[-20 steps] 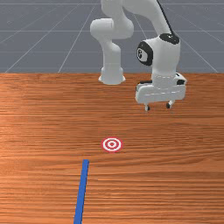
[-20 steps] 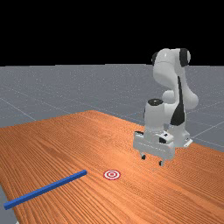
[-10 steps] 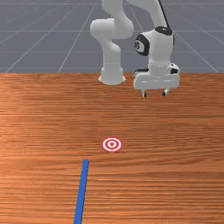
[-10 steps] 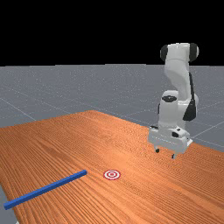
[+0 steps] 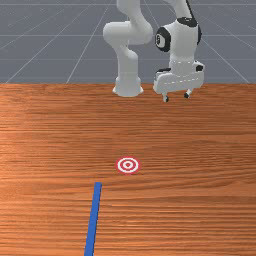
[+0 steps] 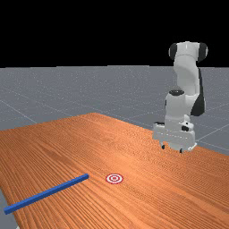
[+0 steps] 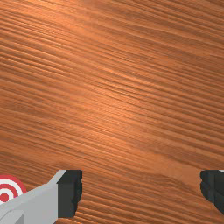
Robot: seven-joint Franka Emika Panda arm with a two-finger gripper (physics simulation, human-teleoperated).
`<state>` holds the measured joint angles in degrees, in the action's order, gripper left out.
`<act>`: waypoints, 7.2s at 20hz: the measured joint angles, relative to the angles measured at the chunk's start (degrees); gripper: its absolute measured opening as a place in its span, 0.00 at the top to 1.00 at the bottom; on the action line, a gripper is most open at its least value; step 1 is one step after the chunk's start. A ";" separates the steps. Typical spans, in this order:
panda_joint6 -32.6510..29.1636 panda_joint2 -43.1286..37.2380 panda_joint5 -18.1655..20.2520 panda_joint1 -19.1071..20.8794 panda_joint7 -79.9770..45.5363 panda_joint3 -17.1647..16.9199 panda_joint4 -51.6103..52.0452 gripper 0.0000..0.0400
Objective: Pull the pivot to the target area
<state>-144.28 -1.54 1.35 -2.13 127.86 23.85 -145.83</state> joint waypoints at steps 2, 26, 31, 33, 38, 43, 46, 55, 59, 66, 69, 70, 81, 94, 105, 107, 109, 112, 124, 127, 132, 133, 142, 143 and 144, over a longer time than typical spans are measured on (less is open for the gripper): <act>-4.27 0.10 15.77 -1.06 3.64 0.15 -2.51 0.00; 2.33 15.07 -8.40 8.58 2.98 -14.91 16.68 0.00; 14.87 35.09 -8.71 6.49 4.48 -16.21 49.56 0.00; 18.34 42.62 -8.05 6.18 5.65 -16.00 62.17 0.00; 29.56 55.50 -8.09 4.60 6.68 -16.47 85.07 0.00; 29.53 55.46 -7.24 7.12 6.94 -17.18 85.07 0.00; 23.72 54.19 -7.70 8.86 10.00 -17.03 80.88 0.00; 19.66 66.26 -8.40 9.01 14.67 -16.58 87.32 0.00; 18.54 71.19 -7.26 9.25 13.08 -16.31 91.01 0.01; 22.30 64.88 -6.39 10.12 13.32 -15.42 87.78 0.00; 23.36 64.04 -9.05 9.08 12.10 -18.06 88.68 0.00; 23.52 64.27 -9.21 9.62 12.80 -18.30 89.17 0.00; 17.71 77.54 -7.70 13.23 18.11 -17.48 101.54 0.00; 25.47 83.98 -8.17 11.84 17.77 -18.70 114.33 0.76; 22.70 74.20 -7.25 13.60 18.39 -17.09 99.97 0.76; 18.09 67.53 -7.94 14.22 17.50 -17.61 87.55 0.76; 12.12 60.96 -8.14 15.28 17.24 -17.56 74.95 0.76; 3.62 52.96 -8.41 16.62 16.74 -17.65 59.21 0.76; -13.18 36.08 -9.60 19.56 16.30 -18.74 24.95 0.76; -13.92 35.18 -7.94 21.07 17.60 -16.41 22.58 0.76; -14.94 34.41 -10.38 14.73 12.27 -18.07 21.12 0.76; -15.00 34.36 -10.66 14.15 12.22 -17.88 20.99 0.76; -15.27 34.34 -11.35 7.62 4.96 -19.07 20.75 0.76; -15.44 34.62 -11.63 7.23 4.61 -19.44 20.88 0.76; -15.30 34.81 -10.90 8.18 5.56 -18.49 20.96 0.49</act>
<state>-159.58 33.27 -9.55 6.04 133.42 5.36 -124.87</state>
